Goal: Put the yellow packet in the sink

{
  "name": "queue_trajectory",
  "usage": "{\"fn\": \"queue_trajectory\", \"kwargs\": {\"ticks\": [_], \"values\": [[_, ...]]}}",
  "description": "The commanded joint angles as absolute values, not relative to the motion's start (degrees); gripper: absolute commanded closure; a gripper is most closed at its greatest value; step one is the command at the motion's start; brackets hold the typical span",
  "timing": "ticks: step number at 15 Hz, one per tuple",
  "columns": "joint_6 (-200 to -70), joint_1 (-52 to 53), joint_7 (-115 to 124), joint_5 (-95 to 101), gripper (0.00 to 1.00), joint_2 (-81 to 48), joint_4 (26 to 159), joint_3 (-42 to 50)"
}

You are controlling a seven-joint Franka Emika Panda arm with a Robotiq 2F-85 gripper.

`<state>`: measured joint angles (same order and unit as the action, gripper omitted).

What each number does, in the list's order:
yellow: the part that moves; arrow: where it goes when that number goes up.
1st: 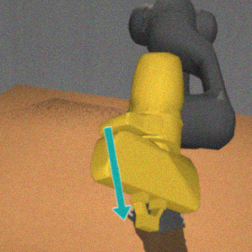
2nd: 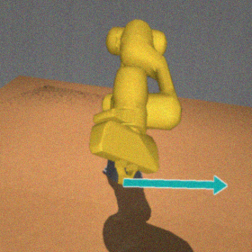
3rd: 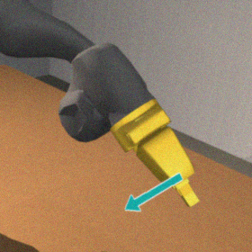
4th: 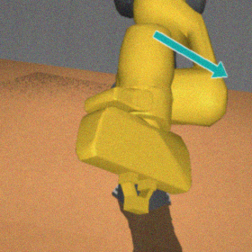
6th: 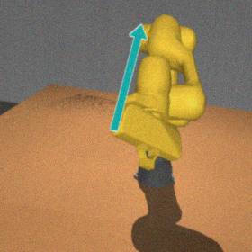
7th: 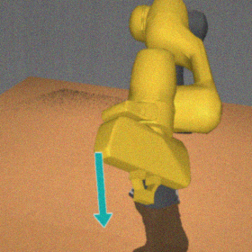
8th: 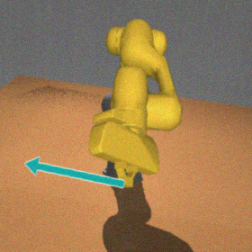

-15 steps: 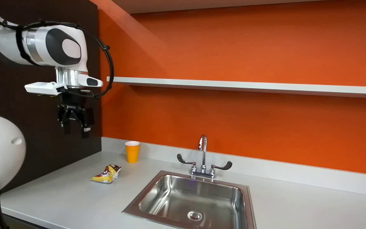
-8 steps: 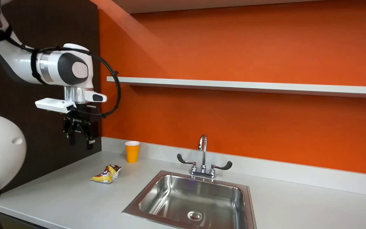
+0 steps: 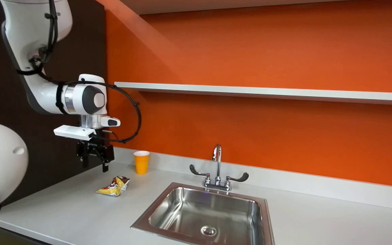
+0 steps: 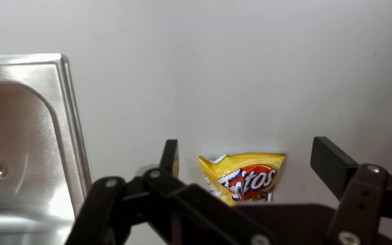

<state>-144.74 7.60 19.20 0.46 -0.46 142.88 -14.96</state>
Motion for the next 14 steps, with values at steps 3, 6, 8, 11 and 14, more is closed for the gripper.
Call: {"fn": "queue_trajectory", "kwargs": {"ticks": [3,6,8,11,14], "values": [[-145.9,10.3,19.9,6.0,0.00,-12.2,132.8,-11.7],[-145.9,11.8,19.0,6.4,0.00,-17.3,128.0,-9.9],[-145.6,12.6,18.4,5.8,0.00,-20.3,125.1,-9.0],[-145.6,14.0,18.6,6.2,0.00,-24.2,121.2,-7.2],[-145.6,15.2,18.7,6.4,0.00,-27.5,118.1,-5.6]]}}
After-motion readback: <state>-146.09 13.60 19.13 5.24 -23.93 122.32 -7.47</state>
